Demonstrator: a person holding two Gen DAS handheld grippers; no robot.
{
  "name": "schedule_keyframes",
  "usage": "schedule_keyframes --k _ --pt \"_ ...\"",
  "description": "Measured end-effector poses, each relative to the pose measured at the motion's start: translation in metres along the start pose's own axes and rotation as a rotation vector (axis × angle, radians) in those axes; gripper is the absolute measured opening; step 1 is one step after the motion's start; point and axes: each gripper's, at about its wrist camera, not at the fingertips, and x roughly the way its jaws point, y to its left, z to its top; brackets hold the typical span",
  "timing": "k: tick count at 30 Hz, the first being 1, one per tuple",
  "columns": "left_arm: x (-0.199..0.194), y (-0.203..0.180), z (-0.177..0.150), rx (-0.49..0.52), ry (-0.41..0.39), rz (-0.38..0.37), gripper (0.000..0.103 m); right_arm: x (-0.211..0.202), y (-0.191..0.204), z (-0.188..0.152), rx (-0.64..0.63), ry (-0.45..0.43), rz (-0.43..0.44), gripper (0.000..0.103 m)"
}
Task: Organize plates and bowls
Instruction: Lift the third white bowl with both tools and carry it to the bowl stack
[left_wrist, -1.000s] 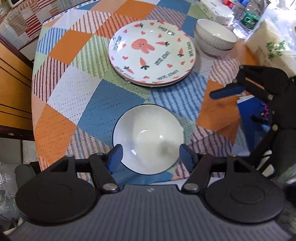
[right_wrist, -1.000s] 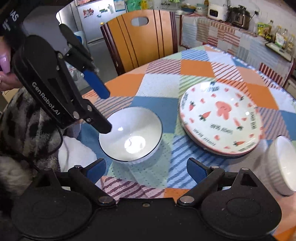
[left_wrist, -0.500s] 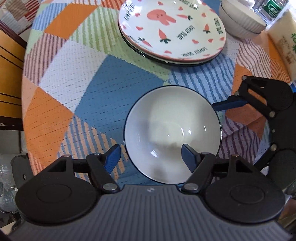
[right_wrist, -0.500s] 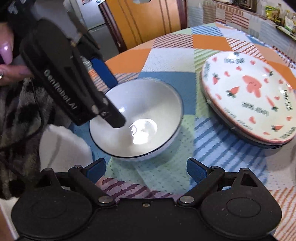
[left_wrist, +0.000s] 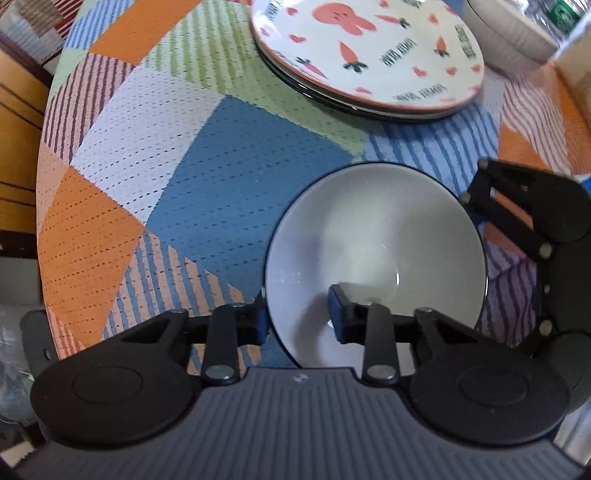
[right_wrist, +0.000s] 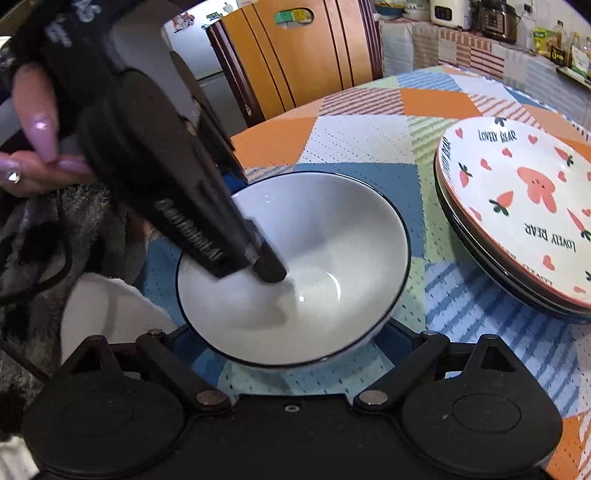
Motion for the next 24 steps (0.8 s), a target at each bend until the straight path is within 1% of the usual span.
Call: schedule_keyframes --k 3,8,11,16,22,24 --pt "-0.003 0.004 0.001 -0.024 -0.008 -0.018 0.02 0.001 0.001 0.002 0.004 -0.009 0.003 0.095" --pt "-0.006 -0.002 0.0 -0.038 -0.015 -0.006 0.02 0.0 -0.001 0.003 0.016 -0.006 0.004 0.095" --pt "-0.015 -0.005 0.0 -0.055 -0.028 -0.016 0.02 -0.005 -0.001 0.003 0.025 0.0 0.001 0.095" --pt "-0.04 -0.013 0.003 -0.058 -0.053 -0.041 0.02 -0.031 -0.003 0.007 0.04 -0.017 0.013 0.095" --pt "-0.078 -0.031 0.015 0.005 -0.113 -0.067 0.02 -0.069 -0.006 0.018 0.073 -0.027 -0.006 0.095" --pt "-0.089 -0.037 0.019 0.014 -0.129 -0.07 0.02 -0.082 -0.007 0.022 0.078 -0.046 -0.012 0.095"
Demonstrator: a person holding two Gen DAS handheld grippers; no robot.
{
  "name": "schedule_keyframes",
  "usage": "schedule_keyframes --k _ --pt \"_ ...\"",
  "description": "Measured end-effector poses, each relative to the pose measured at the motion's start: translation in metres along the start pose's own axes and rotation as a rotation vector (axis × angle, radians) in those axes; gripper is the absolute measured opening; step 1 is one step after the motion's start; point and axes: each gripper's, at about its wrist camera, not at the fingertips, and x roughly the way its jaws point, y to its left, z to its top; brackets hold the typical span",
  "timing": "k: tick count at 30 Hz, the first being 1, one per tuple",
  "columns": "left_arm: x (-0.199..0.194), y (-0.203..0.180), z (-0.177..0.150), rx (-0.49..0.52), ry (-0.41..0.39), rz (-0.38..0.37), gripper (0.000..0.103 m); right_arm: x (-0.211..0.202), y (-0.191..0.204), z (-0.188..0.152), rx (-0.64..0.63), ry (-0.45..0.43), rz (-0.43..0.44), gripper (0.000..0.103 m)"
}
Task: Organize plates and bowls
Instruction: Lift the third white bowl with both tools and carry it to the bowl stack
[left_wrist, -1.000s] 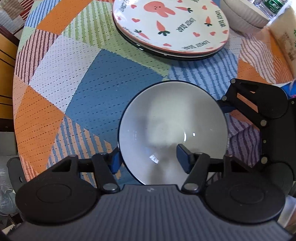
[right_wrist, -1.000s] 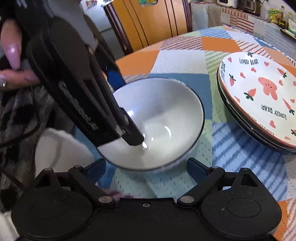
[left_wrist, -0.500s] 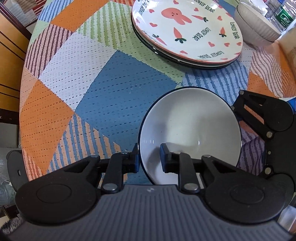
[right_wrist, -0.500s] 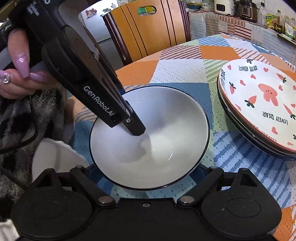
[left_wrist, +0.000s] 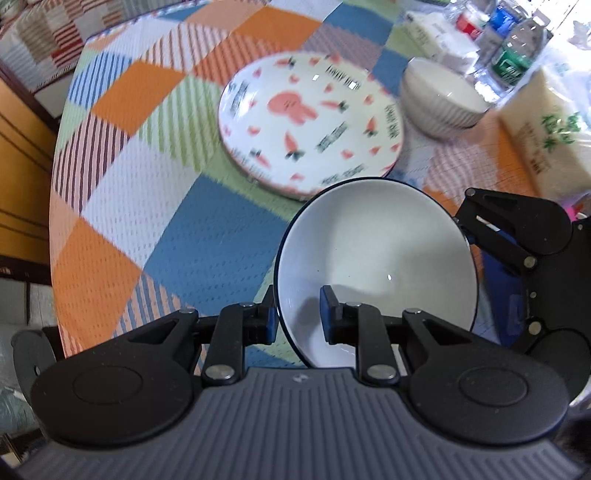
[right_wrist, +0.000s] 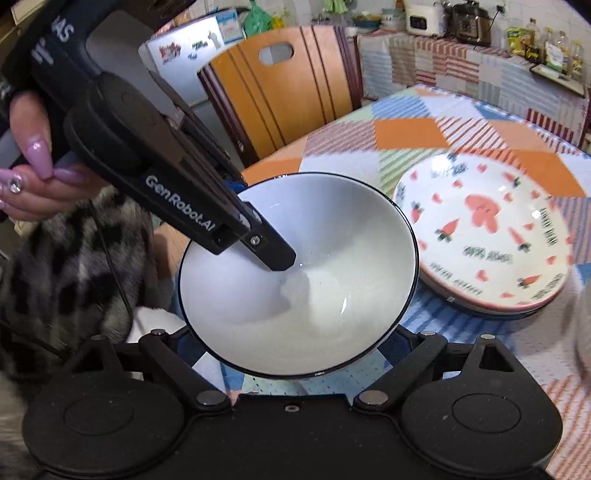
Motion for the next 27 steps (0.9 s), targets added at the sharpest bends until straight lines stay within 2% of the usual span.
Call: schedule_keyframes --k 8,15,27 --pt "-0.029 -0.025 0.023 0.028 -0.072 -0.039 0.021 -0.048 -0.007 0.015 -0.024 -0.042 -0.06 0.095" --pt "-0.038 -0.05 0.056 0.043 -0.094 -0.07 0.021 -0.079 -0.024 0.019 -0.024 -0.065 -0.117 0.095" --pt "-0.012 -0.096 0.127 0.113 -0.123 -0.079 0.022 -0.105 -0.082 0.02 0.028 -0.078 -0.222 0.096"
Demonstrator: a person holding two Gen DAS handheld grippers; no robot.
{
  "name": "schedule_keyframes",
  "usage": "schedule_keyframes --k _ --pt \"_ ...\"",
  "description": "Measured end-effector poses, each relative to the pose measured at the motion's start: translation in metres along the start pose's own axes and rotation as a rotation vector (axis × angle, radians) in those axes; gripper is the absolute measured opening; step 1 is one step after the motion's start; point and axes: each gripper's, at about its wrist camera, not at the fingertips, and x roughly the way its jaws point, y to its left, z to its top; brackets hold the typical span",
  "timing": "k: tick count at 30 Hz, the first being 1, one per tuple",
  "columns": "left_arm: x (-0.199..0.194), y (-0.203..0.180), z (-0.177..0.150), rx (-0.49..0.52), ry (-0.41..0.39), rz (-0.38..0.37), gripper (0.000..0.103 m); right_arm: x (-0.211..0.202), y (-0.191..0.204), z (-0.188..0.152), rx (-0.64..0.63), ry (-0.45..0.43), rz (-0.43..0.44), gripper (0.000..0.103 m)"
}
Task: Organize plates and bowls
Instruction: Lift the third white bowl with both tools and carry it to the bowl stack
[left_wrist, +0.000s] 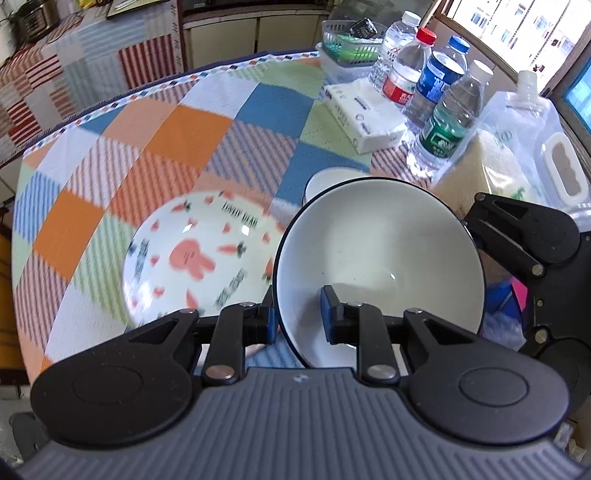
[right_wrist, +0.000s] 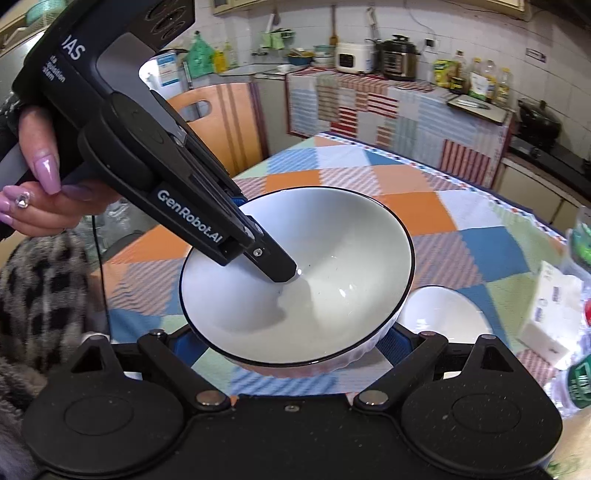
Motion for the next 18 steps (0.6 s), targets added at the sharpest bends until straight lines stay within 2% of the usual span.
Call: schedule_keyframes --k 7,11,18 --pt "0.046 -0.01 0.041 0.02 -0.028 0.01 0.021 0.02 -0.049 -0.005 0.06 0.002 -0.06 0.096" --pt "0.071 -0.01 0.061 0.01 -0.029 -0.013 0.021 0.034 -0.072 -0.011 0.128 0.002 -0.089 0.096" --pt "0.103 -0.018 0.08 0.025 -0.021 -0.003 0.021 0.05 -0.102 -0.021 0.224 0.014 -0.113 0.096"
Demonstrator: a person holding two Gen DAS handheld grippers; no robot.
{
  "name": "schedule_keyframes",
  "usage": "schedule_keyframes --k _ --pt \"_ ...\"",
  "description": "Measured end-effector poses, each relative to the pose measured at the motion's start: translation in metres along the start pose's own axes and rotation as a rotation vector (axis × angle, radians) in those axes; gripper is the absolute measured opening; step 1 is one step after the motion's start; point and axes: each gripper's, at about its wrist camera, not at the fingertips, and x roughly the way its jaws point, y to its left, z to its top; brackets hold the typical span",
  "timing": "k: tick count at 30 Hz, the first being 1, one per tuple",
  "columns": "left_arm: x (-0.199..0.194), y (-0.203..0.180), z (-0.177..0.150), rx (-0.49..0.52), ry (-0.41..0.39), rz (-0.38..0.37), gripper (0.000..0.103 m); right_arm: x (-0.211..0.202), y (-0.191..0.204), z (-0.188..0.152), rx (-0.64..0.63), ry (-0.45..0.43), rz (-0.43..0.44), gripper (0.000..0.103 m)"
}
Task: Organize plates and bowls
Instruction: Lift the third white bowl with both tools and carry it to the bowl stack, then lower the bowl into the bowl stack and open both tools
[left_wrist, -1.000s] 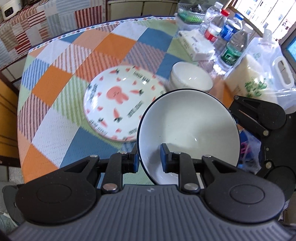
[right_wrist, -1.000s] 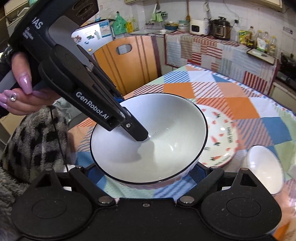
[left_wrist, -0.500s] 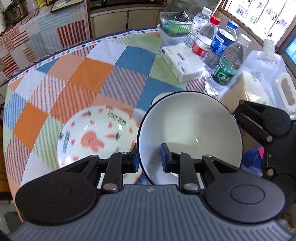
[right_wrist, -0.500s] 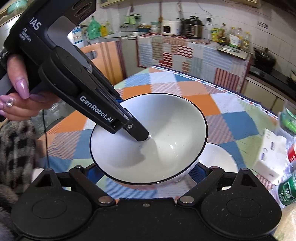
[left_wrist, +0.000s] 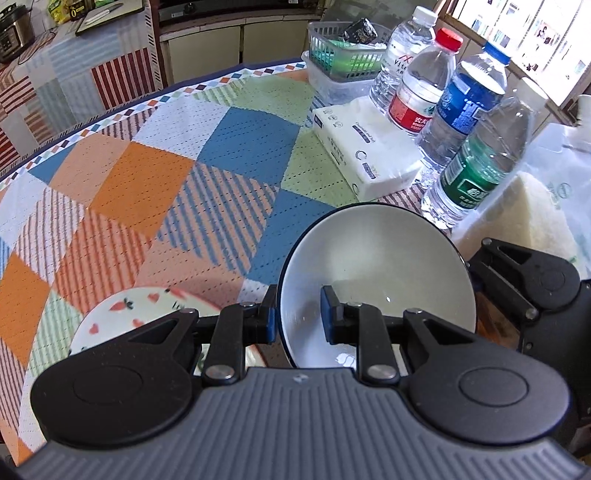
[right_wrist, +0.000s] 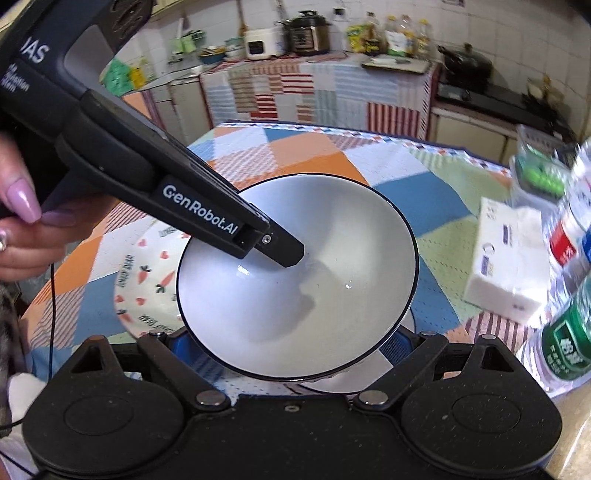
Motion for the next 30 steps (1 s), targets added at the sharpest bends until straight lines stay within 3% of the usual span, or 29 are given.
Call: schedule_keyframes --k 13,19,30 --pt "0.03 -0.017 0.006 0.019 0.047 0.029 0.021 0.017 -0.03 -0.009 0.098 0.054 -0.054 0.096" --pt "0.036 -0.026 0.002 0.062 0.062 0.086 0.021 0.022 -0.038 -0.005 0.162 0.106 -0.043 0.096" --pt "0.036 -0.023 -0.002 0.004 0.067 0.082 0.017 0.014 -0.03 -0.002 0.158 0.154 -0.136 0.096"
